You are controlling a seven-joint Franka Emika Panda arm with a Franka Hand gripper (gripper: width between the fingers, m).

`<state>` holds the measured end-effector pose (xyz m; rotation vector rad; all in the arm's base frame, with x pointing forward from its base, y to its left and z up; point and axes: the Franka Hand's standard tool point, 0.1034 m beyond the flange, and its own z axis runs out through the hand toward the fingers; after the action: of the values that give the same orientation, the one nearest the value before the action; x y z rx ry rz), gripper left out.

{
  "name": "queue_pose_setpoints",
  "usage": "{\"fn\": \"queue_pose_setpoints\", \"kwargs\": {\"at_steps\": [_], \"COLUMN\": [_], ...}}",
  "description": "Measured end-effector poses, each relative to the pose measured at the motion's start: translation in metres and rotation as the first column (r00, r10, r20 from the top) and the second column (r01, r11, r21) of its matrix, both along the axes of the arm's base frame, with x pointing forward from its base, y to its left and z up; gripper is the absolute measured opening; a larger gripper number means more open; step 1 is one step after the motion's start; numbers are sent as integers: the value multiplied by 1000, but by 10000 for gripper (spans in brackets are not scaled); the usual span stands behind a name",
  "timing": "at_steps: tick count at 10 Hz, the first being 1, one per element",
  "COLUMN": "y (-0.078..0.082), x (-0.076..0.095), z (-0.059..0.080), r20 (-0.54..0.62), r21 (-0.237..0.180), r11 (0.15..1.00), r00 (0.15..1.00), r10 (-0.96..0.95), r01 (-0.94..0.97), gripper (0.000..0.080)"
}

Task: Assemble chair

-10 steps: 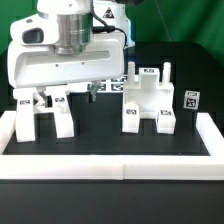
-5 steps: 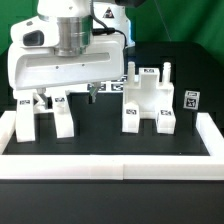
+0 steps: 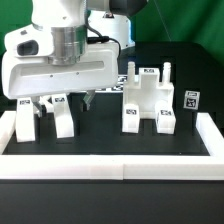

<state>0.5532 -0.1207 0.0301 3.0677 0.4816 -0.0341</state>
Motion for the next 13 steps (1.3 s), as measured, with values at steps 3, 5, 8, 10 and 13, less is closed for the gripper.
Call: {"fn": "queue_pose_setpoints", "kwargs": {"at_steps": [3,5,8,10,13], "y": [-1,1,-5,-7,-5], "x": [-3,-4,-8,-11,-11], "z": [-9,-18,-24,-26,-26], "r20": [-6,4,-4,-7,-9], "r21": [-5,-13,-17,-17,-16], "r11": [1000,1000,1000,1000,1000], "r00": [1000,1000,1000,1000,1000], "r10": [1,8,0,-6,-6], "r01": [-1,-8,0,6,5], "gripper": [649,649,649,649,649]}}
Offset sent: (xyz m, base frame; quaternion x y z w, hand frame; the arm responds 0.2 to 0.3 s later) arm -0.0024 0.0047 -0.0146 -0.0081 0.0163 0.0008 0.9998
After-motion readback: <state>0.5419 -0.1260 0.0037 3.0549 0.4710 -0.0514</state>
